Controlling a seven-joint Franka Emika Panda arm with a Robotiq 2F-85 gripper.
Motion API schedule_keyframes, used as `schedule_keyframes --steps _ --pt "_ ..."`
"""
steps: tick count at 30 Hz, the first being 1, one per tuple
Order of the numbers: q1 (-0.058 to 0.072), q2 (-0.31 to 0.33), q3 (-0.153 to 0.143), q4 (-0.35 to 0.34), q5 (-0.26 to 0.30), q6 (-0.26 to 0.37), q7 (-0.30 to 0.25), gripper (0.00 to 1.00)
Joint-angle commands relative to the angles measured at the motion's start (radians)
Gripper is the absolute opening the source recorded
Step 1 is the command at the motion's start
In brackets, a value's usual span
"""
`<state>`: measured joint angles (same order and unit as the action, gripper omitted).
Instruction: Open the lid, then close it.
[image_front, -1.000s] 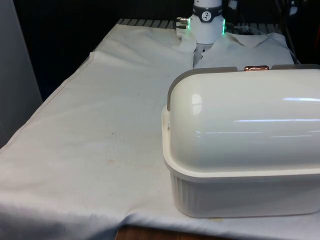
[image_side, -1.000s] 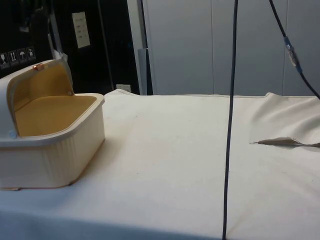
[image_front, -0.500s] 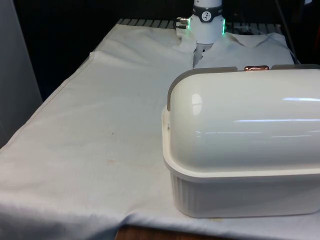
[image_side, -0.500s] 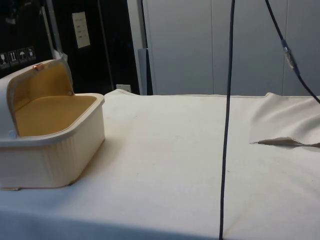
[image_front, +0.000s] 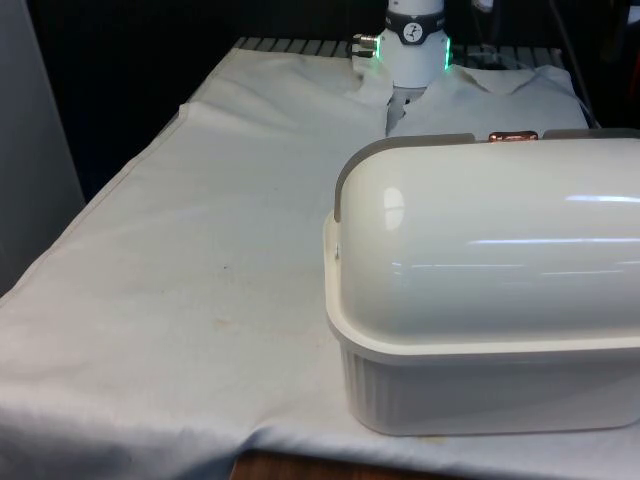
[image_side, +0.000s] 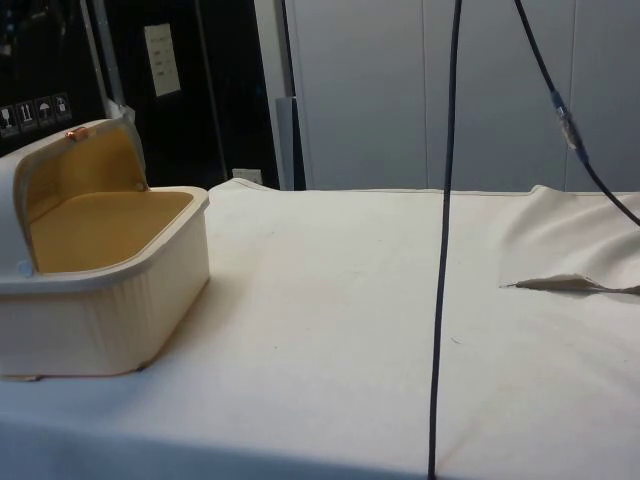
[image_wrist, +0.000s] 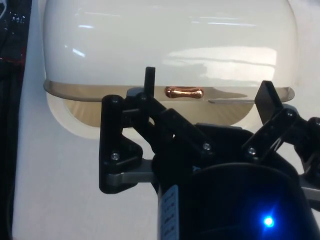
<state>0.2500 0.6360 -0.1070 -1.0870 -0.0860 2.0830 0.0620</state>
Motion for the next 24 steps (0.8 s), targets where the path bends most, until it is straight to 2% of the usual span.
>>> schedule_keyframes --steps 1,19,21,23,24 --pt "0.002 0.005 -0.003 0.001 -0.003 0.009 0.006 1.0" --pt "0.009 0.012 -0.001 0.002 -0.002 0.02 0.008 0.99" --pt "0.009 0.012 -0.001 0.002 -0.002 0.021 0.007 0.91" --pt "0.009 0.012 -0.001 0.002 -0.002 0.022 0.007 0.72" --pt "0.009 0.012 -0.001 0.002 -0.002 0.022 0.007 0.67"
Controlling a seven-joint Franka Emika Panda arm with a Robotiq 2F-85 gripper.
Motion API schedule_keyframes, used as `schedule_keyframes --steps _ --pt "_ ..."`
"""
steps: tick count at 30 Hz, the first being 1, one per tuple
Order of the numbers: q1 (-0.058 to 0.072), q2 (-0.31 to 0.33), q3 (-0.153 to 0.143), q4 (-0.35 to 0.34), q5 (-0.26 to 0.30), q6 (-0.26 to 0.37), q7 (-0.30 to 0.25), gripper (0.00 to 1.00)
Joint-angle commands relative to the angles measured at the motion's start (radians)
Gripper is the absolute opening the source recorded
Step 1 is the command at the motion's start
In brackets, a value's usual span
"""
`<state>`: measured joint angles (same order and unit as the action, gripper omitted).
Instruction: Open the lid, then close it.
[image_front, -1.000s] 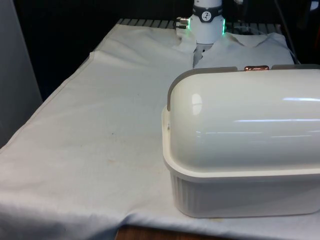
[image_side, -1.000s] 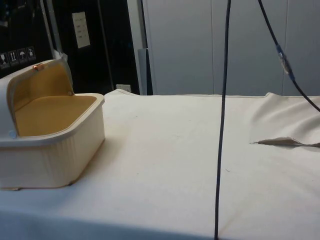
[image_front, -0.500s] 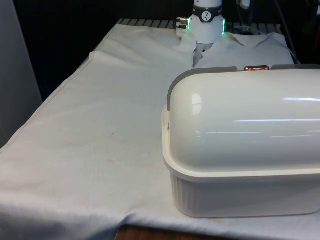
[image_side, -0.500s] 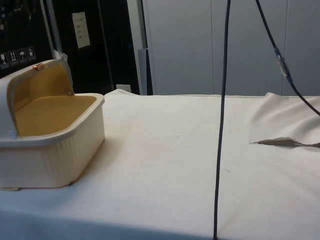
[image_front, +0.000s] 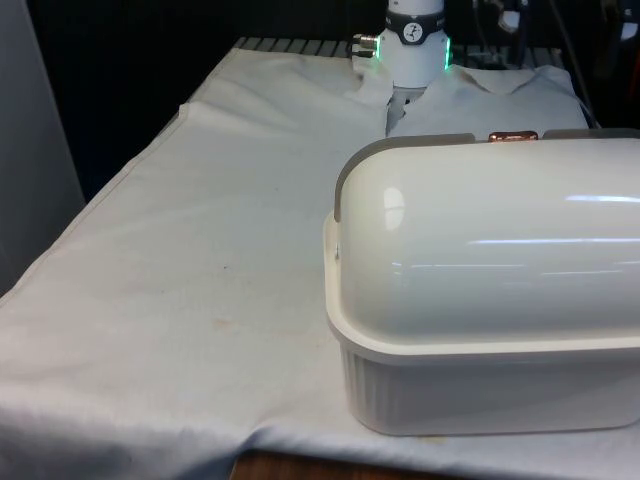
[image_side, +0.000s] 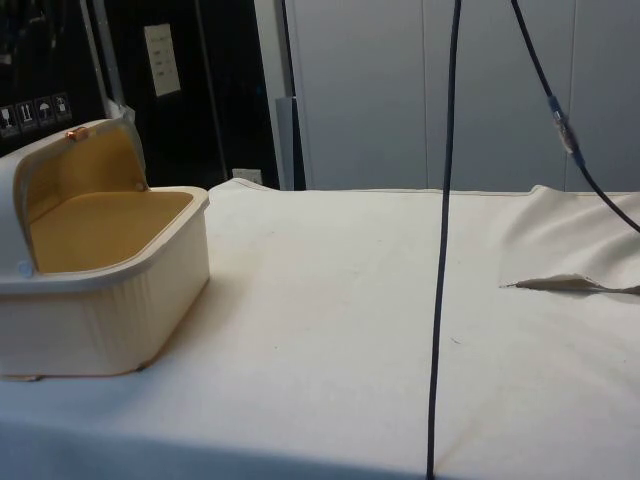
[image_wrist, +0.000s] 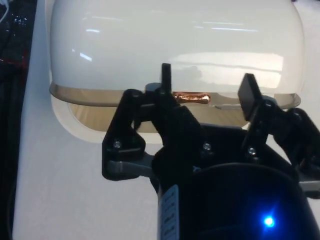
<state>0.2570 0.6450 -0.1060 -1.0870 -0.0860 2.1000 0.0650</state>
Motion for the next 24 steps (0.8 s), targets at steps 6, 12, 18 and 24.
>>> schedule_keyframes --steps 6,12,18,24 --pt "0.002 0.003 -0.002 0.002 -0.001 0.005 0.004 0.43" --pt "0.002 0.004 -0.002 0.002 -0.001 0.006 0.004 0.14" --pt "0.005 0.013 0.003 -0.017 -0.001 0.041 0.015 0.0" --pt "0.01 0.009 0.001 -0.062 -0.005 0.095 0.025 0.0"
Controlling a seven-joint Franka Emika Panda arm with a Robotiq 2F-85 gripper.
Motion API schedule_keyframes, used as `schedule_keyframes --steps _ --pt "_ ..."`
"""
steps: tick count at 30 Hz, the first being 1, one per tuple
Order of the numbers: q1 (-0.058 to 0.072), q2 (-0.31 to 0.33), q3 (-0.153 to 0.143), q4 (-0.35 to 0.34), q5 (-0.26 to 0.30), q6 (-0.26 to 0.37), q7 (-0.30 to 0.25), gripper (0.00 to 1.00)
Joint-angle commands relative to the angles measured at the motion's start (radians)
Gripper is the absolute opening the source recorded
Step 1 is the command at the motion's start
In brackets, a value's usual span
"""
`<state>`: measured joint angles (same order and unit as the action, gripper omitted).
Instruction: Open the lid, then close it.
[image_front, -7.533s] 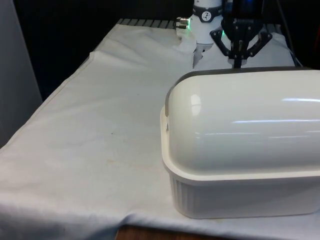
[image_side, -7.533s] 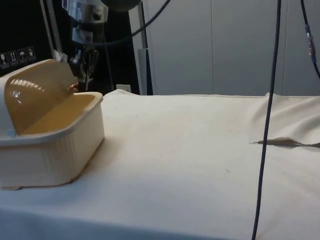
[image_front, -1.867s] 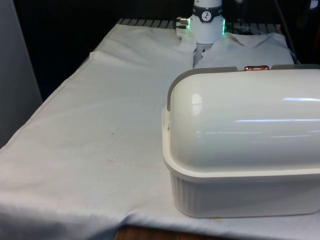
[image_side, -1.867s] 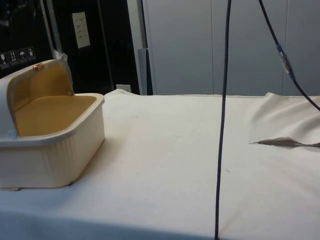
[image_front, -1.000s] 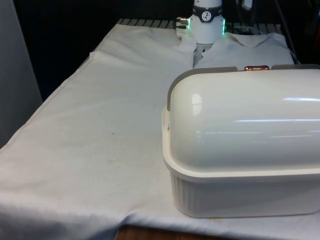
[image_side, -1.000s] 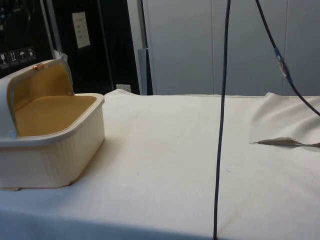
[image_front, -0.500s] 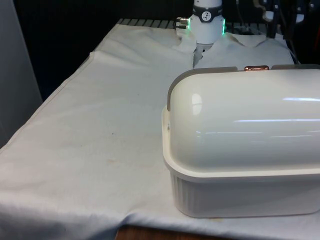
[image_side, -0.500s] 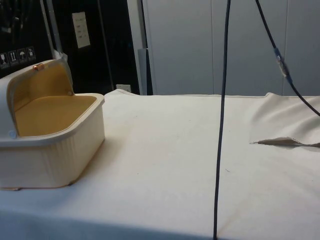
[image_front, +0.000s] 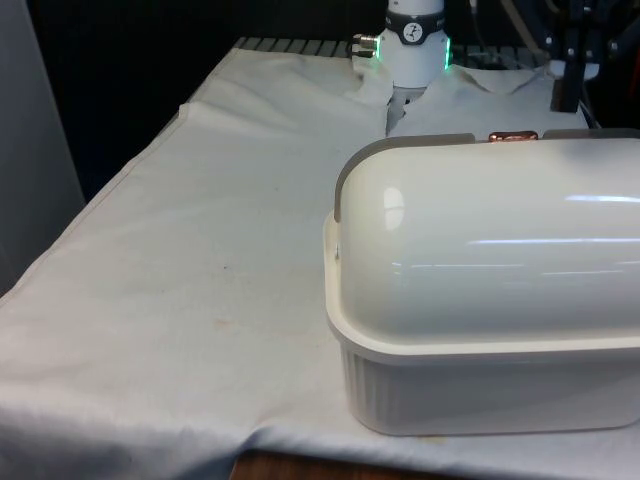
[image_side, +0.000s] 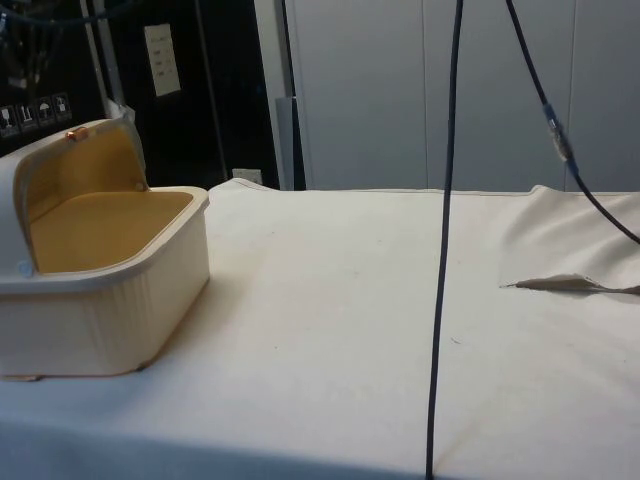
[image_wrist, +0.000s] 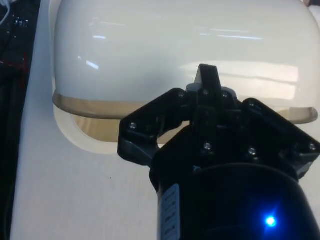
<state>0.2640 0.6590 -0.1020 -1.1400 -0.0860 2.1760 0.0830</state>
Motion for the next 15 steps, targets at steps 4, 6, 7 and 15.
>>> schedule_keyframes --steps 4,6,7,15 --pt "0.001 0.0 0.0 -0.012 0.0 0.015 0.0 0.0" --pt "0.006 -0.014 -0.004 -0.049 -0.007 0.057 0.01 0.0" --pt "0.007 -0.016 -0.004 -0.054 -0.007 0.06 0.01 0.0" --pt "0.008 -0.028 -0.004 -0.079 -0.007 0.068 0.009 0.0"
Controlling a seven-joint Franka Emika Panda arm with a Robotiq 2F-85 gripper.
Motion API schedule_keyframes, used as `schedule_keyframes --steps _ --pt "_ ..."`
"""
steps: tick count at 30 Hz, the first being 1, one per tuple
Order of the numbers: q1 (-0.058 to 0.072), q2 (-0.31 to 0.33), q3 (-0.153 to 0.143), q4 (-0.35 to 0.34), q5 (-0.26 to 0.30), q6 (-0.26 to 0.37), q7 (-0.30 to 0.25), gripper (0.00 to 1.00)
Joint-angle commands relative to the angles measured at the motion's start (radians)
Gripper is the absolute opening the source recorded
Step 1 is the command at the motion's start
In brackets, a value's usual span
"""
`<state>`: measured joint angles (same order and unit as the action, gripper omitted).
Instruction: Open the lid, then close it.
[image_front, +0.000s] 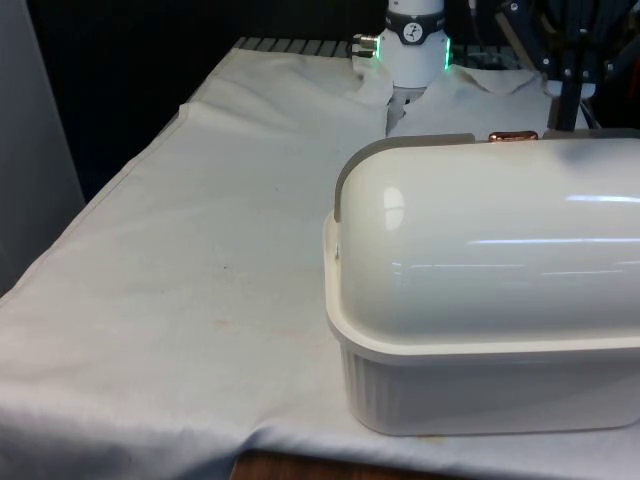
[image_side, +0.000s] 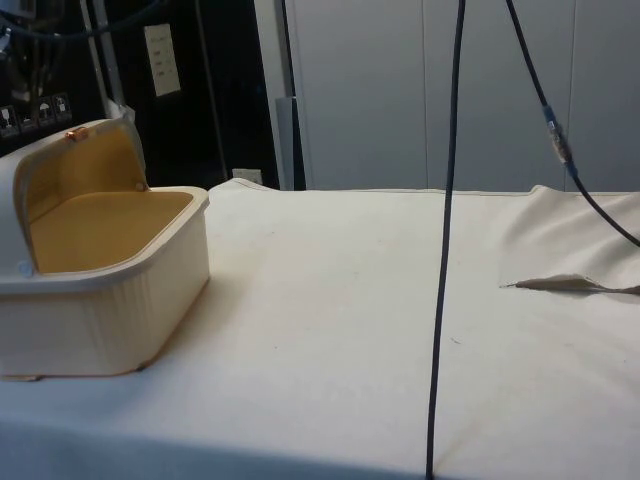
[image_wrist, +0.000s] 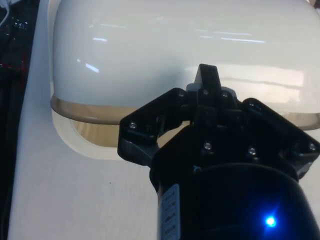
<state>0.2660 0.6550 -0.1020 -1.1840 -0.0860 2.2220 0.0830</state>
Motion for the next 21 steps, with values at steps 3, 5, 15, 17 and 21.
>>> schedule_keyframes --steps 3,5,15,17,21 --pt "0.006 -0.027 -0.004 -0.041 -0.007 0.023 0.008 0.0" --pt "0.007 -0.027 -0.004 -0.042 -0.007 0.023 0.008 0.0" --pt "0.005 -0.032 -0.004 -0.061 -0.006 0.02 0.003 0.0" --pt "-0.001 -0.002 -0.003 -0.019 0.0 0.0 -0.002 0.0" --pt "0.003 -0.038 -0.005 -0.076 -0.005 0.022 0.0 0.0"
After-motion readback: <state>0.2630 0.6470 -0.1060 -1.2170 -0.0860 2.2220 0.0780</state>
